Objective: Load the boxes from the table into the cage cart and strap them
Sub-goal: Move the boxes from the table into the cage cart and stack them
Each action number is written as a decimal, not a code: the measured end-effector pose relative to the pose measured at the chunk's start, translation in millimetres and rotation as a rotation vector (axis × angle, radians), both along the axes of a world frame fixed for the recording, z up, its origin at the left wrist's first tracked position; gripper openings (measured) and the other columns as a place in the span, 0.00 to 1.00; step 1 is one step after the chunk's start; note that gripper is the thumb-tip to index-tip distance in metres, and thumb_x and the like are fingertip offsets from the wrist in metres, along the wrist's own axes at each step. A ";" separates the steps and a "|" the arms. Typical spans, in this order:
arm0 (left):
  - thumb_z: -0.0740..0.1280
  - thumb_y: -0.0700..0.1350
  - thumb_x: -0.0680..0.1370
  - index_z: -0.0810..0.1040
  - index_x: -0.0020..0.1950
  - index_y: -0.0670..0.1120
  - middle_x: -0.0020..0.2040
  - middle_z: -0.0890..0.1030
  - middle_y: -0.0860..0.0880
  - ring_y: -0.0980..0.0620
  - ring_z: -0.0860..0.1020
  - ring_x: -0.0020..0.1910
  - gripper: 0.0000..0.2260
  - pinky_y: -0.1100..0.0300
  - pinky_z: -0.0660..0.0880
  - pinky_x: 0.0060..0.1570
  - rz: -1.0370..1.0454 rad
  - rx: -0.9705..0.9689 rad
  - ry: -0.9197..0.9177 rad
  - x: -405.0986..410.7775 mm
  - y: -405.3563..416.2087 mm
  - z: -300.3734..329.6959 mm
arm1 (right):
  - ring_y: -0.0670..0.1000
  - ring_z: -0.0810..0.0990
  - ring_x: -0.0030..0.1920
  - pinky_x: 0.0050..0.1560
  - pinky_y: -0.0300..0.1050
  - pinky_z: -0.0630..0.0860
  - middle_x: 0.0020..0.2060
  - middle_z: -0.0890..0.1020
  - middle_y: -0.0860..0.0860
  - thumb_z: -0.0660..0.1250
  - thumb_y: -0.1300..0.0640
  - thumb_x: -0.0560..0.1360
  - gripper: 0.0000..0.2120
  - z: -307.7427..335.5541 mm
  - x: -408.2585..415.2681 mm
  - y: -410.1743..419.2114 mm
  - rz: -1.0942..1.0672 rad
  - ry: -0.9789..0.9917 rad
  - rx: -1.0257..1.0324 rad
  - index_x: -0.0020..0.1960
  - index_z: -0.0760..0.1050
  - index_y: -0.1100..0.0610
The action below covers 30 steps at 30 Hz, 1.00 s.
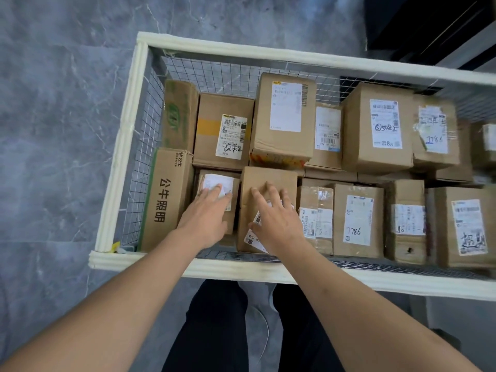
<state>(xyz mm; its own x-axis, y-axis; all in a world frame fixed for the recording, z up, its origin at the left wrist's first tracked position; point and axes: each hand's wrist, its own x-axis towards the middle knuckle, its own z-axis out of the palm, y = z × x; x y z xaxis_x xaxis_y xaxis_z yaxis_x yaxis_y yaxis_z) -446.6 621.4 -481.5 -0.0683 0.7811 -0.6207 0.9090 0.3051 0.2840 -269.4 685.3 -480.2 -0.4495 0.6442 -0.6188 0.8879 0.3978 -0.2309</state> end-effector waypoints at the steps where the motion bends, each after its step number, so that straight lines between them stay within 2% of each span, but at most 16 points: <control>1: 0.67 0.48 0.82 0.56 0.85 0.50 0.85 0.53 0.44 0.42 0.53 0.83 0.34 0.45 0.54 0.80 -0.006 0.001 0.012 -0.1 2.3 7.7 | 0.65 0.47 0.83 0.81 0.61 0.53 0.84 0.47 0.53 0.64 0.43 0.83 0.38 5.3 0.8 1.3 0.016 -0.007 -0.003 0.84 0.46 0.45; 5: 0.65 0.51 0.83 0.57 0.84 0.49 0.82 0.62 0.45 0.44 0.61 0.80 0.31 0.43 0.54 0.79 -0.009 0.054 0.043 2.0 9.7 47.2 | 0.63 0.52 0.82 0.81 0.59 0.51 0.82 0.57 0.56 0.60 0.45 0.84 0.29 44.1 3.7 6.0 0.069 -0.023 0.037 0.82 0.58 0.51; 11: 0.63 0.56 0.83 0.61 0.83 0.50 0.81 0.64 0.49 0.44 0.61 0.80 0.29 0.41 0.54 0.80 -0.091 0.152 0.054 9.6 17.4 133.1 | 0.61 0.61 0.79 0.79 0.59 0.56 0.76 0.69 0.53 0.58 0.40 0.83 0.27 134.1 9.2 9.3 0.029 0.015 0.098 0.78 0.65 0.51; 16: 0.61 0.60 0.83 0.63 0.81 0.53 0.80 0.65 0.51 0.46 0.63 0.79 0.28 0.39 0.53 0.81 -0.167 0.264 0.074 14.7 33.0 218.0 | 0.58 0.69 0.74 0.76 0.58 0.63 0.72 0.73 0.51 0.59 0.37 0.81 0.27 224.5 20.7 10.9 -0.033 0.036 0.158 0.75 0.69 0.50; 20: 0.61 0.62 0.82 0.66 0.80 0.53 0.77 0.68 0.51 0.46 0.67 0.76 0.27 0.42 0.60 0.79 -0.241 0.336 0.086 25.0 46.5 286.0 | 0.57 0.74 0.68 0.67 0.57 0.72 0.67 0.76 0.50 0.60 0.36 0.80 0.28 292.9 34.4 13.2 -0.096 0.076 0.217 0.74 0.69 0.49; 25: 0.61 0.62 0.82 0.65 0.80 0.53 0.77 0.68 0.51 0.46 0.68 0.74 0.28 0.45 0.67 0.74 -0.334 0.432 0.108 47.4 64.1 364.6 | 0.57 0.75 0.69 0.65 0.56 0.75 0.71 0.74 0.51 0.60 0.34 0.80 0.30 375.3 60.7 20.1 -0.190 0.109 0.332 0.76 0.67 0.49; 28: 0.61 0.62 0.82 0.65 0.80 0.54 0.77 0.68 0.51 0.46 0.68 0.74 0.28 0.46 0.67 0.73 -0.368 0.496 0.107 68.9 73.6 409.1 | 0.56 0.78 0.63 0.58 0.55 0.77 0.63 0.78 0.50 0.59 0.36 0.80 0.24 416.0 82.5 25.4 -0.207 0.132 0.416 0.69 0.72 0.49; 30: 0.60 0.63 0.82 0.65 0.80 0.55 0.76 0.69 0.52 0.46 0.69 0.73 0.28 0.46 0.68 0.73 -0.397 0.528 0.132 87.1 78.7 435.8 | 0.57 0.78 0.62 0.58 0.55 0.76 0.62 0.78 0.50 0.59 0.36 0.80 0.23 442.2 100.9 26.5 -0.238 0.151 0.459 0.66 0.74 0.50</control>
